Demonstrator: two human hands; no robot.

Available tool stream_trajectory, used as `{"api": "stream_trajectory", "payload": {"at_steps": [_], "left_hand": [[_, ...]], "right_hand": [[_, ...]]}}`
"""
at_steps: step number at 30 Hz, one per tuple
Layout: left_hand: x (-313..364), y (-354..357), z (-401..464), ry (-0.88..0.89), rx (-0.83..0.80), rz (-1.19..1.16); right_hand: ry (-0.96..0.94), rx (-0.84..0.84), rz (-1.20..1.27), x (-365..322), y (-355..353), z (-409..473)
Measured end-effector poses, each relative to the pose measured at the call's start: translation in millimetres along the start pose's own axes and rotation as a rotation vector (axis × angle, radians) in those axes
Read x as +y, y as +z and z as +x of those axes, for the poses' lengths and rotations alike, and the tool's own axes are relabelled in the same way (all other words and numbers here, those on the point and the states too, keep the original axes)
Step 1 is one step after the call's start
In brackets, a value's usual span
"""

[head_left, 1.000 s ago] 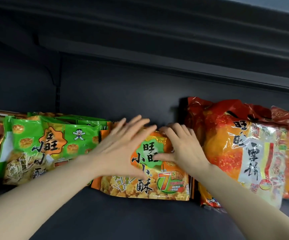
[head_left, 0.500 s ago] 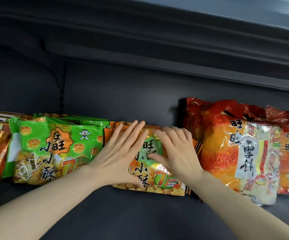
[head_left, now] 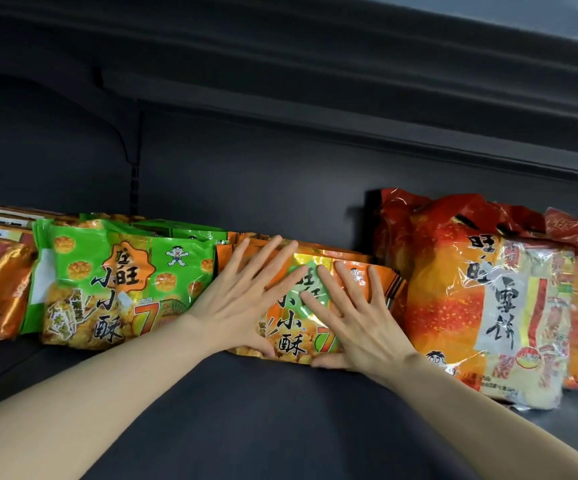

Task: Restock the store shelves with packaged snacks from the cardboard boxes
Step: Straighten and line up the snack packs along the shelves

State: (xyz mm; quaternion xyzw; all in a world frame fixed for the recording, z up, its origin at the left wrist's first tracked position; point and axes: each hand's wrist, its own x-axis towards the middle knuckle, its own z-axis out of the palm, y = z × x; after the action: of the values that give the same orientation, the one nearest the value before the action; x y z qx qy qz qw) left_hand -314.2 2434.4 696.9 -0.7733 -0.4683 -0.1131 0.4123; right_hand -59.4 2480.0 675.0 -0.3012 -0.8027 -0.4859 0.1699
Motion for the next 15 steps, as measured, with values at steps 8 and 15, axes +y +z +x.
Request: {"api": "stream_trajectory", "payload": {"at_steps": [8,15], "left_hand": [[-16.3,-9.4,-34.0,-0.039,0.054,0.019],[-103.7,-32.9,-94.8,-0.164,0.02,0.064]], "right_hand": [[0.024,0.15,0.059,-5.4,-20.5,18.9],[0.132,0.191,0.091,-55.2,-64.1,99.9]]}}
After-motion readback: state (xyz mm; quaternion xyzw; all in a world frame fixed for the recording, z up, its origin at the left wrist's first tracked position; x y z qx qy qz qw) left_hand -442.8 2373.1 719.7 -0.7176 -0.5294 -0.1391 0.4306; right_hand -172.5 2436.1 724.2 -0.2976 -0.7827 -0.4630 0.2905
